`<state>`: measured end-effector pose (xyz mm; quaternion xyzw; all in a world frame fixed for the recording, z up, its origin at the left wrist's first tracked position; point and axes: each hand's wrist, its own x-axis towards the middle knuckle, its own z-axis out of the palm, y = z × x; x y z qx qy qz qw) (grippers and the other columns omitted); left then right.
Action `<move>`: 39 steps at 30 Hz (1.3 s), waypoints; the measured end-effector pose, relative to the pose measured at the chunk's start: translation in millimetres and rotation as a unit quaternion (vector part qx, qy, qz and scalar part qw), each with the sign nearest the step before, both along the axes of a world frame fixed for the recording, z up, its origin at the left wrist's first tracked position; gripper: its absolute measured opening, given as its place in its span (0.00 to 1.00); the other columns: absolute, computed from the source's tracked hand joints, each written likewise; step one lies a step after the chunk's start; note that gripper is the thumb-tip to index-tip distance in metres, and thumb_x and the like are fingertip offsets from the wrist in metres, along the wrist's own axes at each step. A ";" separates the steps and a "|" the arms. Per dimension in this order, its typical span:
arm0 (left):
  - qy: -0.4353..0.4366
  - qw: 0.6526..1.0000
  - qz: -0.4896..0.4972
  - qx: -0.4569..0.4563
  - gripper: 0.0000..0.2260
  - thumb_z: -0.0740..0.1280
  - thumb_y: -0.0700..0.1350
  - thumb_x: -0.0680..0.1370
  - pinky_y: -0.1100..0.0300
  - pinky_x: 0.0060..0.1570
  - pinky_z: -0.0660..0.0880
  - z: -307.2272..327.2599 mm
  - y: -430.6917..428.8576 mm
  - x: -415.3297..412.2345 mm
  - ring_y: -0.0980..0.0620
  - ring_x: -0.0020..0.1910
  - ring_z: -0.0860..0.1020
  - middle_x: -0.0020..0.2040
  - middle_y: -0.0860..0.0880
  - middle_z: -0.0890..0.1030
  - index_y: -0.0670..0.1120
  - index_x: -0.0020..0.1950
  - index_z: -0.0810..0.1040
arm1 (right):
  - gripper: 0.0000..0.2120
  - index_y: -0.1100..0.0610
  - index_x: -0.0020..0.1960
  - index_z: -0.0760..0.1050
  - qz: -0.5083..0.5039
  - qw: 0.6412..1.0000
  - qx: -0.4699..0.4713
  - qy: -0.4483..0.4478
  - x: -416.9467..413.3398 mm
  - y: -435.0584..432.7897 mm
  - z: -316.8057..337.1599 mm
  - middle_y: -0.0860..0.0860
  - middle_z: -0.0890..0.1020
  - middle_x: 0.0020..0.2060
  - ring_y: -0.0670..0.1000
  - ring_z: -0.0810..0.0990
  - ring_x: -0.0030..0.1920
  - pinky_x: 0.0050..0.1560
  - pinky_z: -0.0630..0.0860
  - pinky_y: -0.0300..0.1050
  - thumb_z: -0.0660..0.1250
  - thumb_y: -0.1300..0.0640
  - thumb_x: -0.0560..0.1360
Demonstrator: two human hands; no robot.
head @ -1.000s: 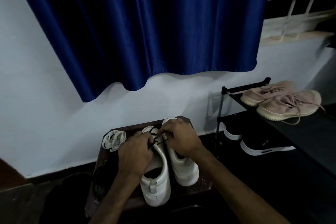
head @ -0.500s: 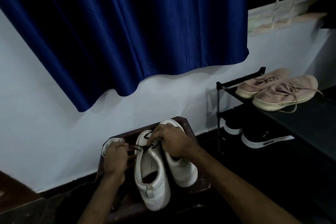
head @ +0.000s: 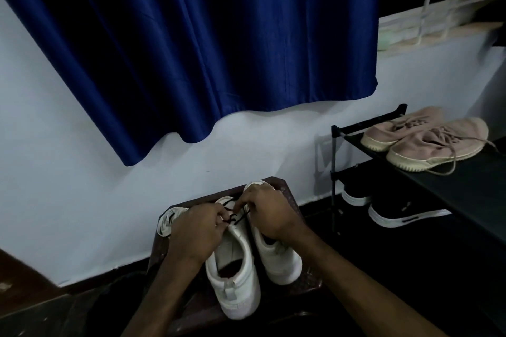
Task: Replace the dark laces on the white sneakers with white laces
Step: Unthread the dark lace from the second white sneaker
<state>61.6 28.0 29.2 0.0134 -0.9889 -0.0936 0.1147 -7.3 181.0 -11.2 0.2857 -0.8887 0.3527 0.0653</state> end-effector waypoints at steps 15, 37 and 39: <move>0.093 0.972 0.110 0.187 0.04 0.70 0.49 0.74 0.59 0.39 0.70 6.8 -2.7 5.3 0.60 0.38 0.77 0.39 0.57 0.79 0.53 0.40 0.79 | 0.26 0.40 0.51 0.82 0.056 0.995 0.068 -0.041 2.8 0.2 7.1 0.41 0.78 0.56 0.49 0.72 0.59 0.56 0.72 0.57 0.58 0.68 0.71; -0.068 0.994 0.027 0.079 0.05 0.73 0.51 0.71 0.63 0.39 0.70 12.7 -5.2 -3.8 0.59 0.42 0.79 0.38 0.58 0.82 0.53 0.43 0.80 | 0.24 0.39 0.54 0.80 0.042 0.991 0.119 -0.040 8.4 0.0 13.3 0.43 0.72 0.62 0.51 0.66 0.63 0.59 0.69 0.56 0.58 0.64 0.72; -0.106 0.992 0.025 0.062 0.05 0.73 0.52 0.71 0.60 0.45 0.75 17.8 -6.4 -8.2 0.57 0.44 0.80 0.40 0.58 0.82 0.53 0.40 0.79 | 0.23 0.39 0.54 0.79 0.040 0.991 0.126 -0.036 8.7 -0.1 13.4 0.43 0.71 0.62 0.51 0.66 0.63 0.59 0.69 0.56 0.58 0.64 0.72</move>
